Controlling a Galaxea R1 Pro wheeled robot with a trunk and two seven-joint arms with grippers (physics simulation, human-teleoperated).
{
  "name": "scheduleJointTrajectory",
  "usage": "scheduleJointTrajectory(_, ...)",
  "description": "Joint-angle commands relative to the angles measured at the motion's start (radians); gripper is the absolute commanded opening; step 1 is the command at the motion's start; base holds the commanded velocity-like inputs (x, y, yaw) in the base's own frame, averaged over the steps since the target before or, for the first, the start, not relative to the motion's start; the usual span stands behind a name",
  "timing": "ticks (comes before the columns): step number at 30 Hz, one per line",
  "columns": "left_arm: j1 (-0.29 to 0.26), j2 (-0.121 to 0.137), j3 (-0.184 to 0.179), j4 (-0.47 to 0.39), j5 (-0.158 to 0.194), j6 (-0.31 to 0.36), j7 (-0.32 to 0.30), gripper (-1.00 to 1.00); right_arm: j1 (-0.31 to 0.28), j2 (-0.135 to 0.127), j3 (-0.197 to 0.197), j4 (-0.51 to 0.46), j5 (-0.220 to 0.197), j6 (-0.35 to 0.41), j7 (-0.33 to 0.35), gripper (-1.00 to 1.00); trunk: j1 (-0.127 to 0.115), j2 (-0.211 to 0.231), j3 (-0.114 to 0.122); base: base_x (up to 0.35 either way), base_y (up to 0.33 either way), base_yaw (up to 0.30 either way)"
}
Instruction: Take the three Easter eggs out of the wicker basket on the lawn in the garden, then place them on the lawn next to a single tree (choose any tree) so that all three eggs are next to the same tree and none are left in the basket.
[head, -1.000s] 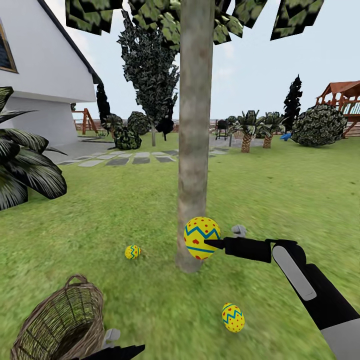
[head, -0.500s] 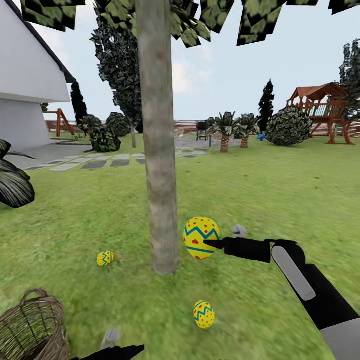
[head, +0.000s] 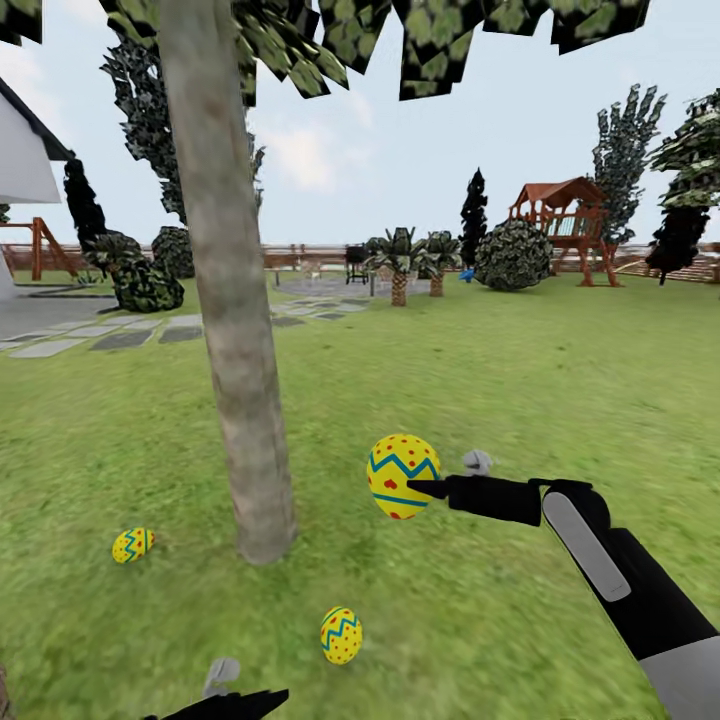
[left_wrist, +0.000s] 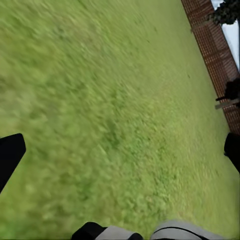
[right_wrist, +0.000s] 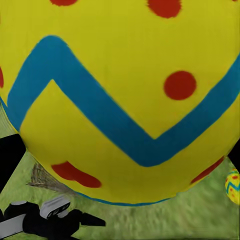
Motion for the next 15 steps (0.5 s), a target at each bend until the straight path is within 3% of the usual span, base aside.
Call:
scheduleJointTrajectory(1, 0.0, 0.001, -0.006, 0.0, 0.011, 0.007, -0.002, 1.0, -0.001, 0.0, 0.001, 0.002, 0.003, 0.002, 0.008, -1.0, 0.0, -0.001, -0.001, 0.167, -0.309, -0.283)
scheduleJointTrajectory(4, 0.0, 0.003, -0.006, 0.0, 0.011, 0.005, -0.001, 1.0, -0.001, 0.0, 0.001, 0.006, 0.003, 0.002, 0.008, -1.0, 0.0, -0.001, 0.0, 0.172, -0.309, -0.275)
scheduleJointTrajectory(12, -0.001, 0.003, -0.006, 0.0, 0.01, 0.005, -0.001, 1.0, -0.001, 0.0, 0.001, 0.007, 0.002, 0.002, 0.008, -1.0, 0.0, -0.001, 0.001, 0.174, -0.309, -0.017)
scheduleJointTrajectory(15, -0.001, 0.003, -0.006, 0.0, 0.01, 0.005, -0.001, 1.0, -0.001, 0.0, 0.001, 0.007, 0.001, 0.002, 0.008, -1.0, 0.0, -0.001, -0.001, 0.174, -0.309, -0.16)
